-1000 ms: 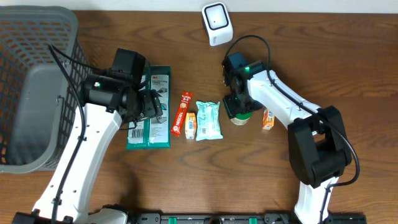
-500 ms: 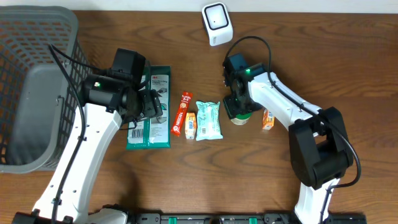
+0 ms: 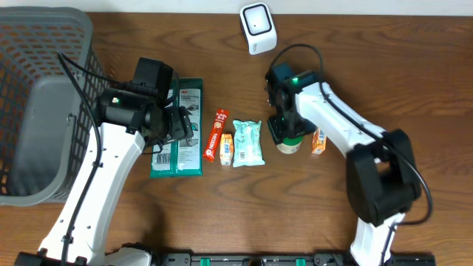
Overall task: Scan the item barcode
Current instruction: 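Carry the jar to the scanner and hold its label under it, then move the jar to the far right and release it on the table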
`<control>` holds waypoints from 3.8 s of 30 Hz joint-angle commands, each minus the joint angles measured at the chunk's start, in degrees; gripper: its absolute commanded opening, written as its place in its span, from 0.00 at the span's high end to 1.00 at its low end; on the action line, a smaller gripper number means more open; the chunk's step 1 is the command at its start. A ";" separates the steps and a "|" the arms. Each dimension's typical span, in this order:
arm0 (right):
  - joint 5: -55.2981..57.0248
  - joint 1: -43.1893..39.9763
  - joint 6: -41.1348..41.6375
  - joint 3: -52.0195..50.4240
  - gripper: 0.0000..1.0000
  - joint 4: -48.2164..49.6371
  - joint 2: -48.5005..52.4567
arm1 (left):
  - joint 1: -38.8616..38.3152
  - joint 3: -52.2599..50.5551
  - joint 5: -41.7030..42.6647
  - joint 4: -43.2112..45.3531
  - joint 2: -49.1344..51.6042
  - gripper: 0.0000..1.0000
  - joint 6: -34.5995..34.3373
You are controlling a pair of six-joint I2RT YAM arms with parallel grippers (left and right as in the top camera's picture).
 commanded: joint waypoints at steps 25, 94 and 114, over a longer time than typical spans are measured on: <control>-0.63 -2.16 2.97 62.34 0.99 -16.79 -10.54 | -0.17 0.39 -0.48 -0.17 -0.31 0.15 0.15; -0.28 -11.47 -0.15 62.29 0.99 16.52 17.25 | -0.17 0.39 -0.48 -0.17 -0.31 0.15 0.15; 3.91 -34.86 1.11 47.52 0.99 -29.24 13.64 | -0.17 0.39 -0.48 -0.17 -0.31 0.15 0.15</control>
